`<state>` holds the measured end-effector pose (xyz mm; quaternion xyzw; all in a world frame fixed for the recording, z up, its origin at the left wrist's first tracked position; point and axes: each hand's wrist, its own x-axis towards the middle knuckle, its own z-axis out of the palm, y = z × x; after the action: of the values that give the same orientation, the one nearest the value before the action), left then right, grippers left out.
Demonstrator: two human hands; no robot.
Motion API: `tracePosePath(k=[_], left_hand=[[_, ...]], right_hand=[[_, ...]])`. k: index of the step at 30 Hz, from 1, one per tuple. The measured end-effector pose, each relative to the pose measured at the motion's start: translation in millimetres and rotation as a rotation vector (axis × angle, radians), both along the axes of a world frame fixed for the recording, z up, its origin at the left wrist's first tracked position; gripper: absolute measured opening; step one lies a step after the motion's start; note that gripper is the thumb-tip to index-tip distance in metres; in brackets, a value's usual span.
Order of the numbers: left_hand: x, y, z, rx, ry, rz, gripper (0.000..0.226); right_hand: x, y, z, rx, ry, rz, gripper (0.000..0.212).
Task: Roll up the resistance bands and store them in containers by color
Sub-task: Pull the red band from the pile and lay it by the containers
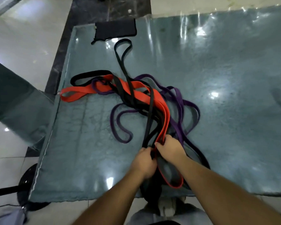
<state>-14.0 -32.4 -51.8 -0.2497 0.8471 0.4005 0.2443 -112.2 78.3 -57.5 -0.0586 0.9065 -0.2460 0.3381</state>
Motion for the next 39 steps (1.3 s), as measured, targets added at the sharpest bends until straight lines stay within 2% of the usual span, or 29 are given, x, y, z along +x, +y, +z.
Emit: tracePosePath(k=[5, 8, 15, 20, 25, 27, 32, 35, 39], left_hand=[[1.0, 0.2, 0.1, 0.134, -0.013, 0.009, 0.045], [3.4, 2.3, 0.0, 0.185, -0.022, 0.033, 0.043], [-0.3, 2.5, 10.9, 0.084, -0.053, -0.012, 0.046], [-15.0, 3.3, 30.1, 0.066, -0.047, 0.064, 0.048], [-52.1, 9.2, 58.3, -0.012, 0.145, 0.132, 0.051], [-68.0, 10.9, 73.5, -0.087, 0.267, 0.162, 0.053], [-98.5, 13.1, 117.1, -0.289, 0.611, 0.393, 0.073], [-113.3, 10.7, 134.9, -0.391, 0.622, 0.251, 0.072], [-129.0, 11.3, 162.5, -0.45, 0.667, 0.14, 0.047]], right_hand=[[-8.4, -3.0, -6.1, 0.034, -0.018, -0.002, 0.019], [-11.4, -1.3, -4.6, 0.035, 0.007, -0.013, 0.007], [-27.4, 15.7, 26.4, -0.176, 0.003, -0.227, 0.015], [-44.1, 36.2, 68.1, -0.375, 0.02, -0.241, 0.022], [-59.6, 55.9, 118.7, -0.592, 0.059, -0.227, 0.031], [-63.4, 62.5, 142.2, -0.679, 0.069, -0.206, 0.033], [-65.8, 74.4, 198.8, -0.854, 0.063, -0.186, 0.026], [-66.8, 81.6, 227.7, -0.952, 0.035, -0.151, 0.027], [-71.8, 90.1, 263.0, -1.091, -0.004, -0.134, 0.028]])
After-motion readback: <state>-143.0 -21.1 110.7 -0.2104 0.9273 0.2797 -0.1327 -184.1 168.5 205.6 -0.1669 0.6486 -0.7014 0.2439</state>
